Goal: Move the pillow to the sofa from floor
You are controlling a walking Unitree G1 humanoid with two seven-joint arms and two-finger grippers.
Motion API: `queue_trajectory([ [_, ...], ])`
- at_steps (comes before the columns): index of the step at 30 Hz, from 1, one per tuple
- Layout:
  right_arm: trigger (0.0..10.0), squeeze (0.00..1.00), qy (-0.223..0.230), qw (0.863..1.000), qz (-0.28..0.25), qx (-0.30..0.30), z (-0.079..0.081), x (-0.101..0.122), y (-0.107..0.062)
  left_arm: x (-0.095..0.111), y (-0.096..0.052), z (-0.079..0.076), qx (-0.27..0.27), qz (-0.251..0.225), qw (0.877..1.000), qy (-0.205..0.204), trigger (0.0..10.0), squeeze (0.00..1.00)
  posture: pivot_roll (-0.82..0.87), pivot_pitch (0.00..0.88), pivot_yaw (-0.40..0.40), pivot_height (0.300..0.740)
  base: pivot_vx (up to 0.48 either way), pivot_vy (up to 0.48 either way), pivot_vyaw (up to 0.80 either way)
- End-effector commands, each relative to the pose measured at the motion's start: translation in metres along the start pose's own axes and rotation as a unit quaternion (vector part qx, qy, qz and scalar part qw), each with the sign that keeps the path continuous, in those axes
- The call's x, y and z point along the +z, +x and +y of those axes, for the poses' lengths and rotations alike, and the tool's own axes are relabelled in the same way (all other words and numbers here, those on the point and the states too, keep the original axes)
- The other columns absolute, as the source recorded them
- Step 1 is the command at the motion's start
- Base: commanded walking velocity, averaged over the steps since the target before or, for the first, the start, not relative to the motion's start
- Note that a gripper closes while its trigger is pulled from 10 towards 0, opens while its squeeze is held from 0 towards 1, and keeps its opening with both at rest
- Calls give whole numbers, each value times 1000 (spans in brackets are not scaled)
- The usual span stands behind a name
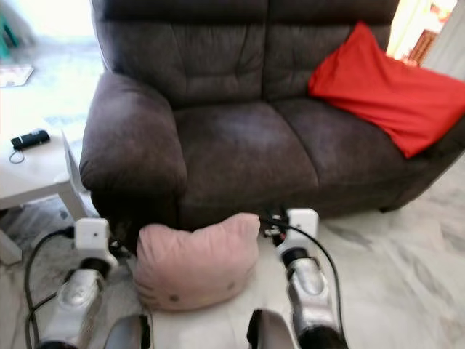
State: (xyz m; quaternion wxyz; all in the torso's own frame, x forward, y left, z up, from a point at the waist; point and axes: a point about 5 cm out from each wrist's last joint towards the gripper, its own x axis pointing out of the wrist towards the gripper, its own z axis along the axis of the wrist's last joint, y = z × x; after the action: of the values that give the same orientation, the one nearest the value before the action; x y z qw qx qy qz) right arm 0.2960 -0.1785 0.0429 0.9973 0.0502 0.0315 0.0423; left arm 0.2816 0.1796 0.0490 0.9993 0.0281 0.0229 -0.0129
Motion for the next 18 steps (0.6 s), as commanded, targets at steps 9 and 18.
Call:
queue_trajectory([
  [9,10000,0,6,1000,2,11,8,0,3,0,-1,9,7,5,1000,6,10000,0,94,0,-89,550,277,0,0],
  [18,10000,0,-12,1000,2,21,9,0,2,-1,0,10,9,7,1000,7,10000,0,95,0,-89,550,277,0,386],
])
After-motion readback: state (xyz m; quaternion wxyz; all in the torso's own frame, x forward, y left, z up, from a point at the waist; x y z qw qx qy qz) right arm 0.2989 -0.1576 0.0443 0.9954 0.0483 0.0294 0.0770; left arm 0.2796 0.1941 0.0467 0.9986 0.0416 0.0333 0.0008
